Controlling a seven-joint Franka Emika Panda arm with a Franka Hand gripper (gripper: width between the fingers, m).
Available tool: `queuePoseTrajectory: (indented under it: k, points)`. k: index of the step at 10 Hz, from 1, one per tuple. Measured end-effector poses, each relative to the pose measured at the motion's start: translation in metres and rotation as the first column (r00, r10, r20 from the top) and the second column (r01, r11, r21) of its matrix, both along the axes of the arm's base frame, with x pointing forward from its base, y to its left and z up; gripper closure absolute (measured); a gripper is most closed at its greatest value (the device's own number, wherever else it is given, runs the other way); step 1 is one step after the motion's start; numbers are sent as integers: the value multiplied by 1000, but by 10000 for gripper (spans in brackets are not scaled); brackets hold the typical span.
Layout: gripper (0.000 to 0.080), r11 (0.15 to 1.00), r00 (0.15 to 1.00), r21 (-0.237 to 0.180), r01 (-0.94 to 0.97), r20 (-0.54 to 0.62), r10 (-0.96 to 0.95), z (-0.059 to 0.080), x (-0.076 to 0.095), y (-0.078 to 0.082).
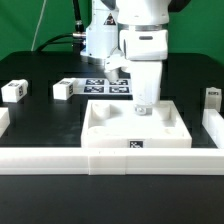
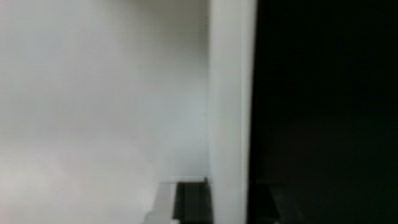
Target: Assemble one leg
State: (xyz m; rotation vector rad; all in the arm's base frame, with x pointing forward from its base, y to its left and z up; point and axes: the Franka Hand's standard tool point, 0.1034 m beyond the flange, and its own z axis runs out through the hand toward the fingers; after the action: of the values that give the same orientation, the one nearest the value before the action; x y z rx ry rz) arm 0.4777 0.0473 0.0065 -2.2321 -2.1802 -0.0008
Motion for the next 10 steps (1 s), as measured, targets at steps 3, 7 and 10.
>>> queuePoseTrajectory:
  k: [3,7,10]
  points:
    - [739,1000,1000,0,-25,3,25,0,14,16]
    - [739,1000,1000,-5,-8,-6,8,0,26,35]
    - [664,1000,1000,-6,16,-8,-16,0,26,36]
